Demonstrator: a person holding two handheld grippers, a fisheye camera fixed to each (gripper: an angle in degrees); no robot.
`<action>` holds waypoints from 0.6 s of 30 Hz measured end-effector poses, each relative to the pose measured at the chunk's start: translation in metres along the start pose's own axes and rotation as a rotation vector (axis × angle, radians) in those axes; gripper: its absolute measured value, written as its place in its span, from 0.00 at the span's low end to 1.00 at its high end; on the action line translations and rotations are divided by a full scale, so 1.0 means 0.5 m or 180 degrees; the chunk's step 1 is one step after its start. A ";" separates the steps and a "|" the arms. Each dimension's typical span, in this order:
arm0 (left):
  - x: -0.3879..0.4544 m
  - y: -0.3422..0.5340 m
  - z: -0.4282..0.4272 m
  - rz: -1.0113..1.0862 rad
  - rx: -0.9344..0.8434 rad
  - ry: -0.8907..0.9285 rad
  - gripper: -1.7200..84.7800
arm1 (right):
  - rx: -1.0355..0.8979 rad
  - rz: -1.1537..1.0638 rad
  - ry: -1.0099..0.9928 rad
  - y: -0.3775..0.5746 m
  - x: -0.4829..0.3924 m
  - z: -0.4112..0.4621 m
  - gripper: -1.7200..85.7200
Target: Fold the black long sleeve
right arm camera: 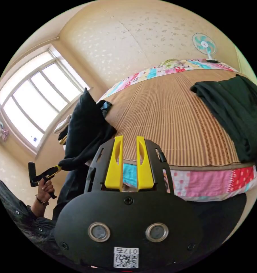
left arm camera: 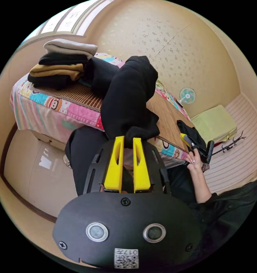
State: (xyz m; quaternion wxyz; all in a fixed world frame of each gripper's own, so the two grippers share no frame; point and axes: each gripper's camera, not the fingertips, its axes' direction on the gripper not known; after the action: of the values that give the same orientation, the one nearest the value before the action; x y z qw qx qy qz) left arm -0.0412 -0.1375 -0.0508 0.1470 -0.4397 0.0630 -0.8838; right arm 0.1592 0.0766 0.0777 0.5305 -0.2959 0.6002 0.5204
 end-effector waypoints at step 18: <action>0.161 -0.172 0.317 0.0503 -0.0834 -0.0573 0.12 | -0.0149 -0.0281 -0.0439 0.181 0.024 -0.077 0.10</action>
State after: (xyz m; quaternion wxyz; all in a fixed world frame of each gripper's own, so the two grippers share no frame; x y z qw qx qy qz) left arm 0.0212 -0.0787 0.1269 0.1626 -0.5261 0.1985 -0.8108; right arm 0.0612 0.0683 0.0904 0.5859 -0.2979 0.5363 0.5296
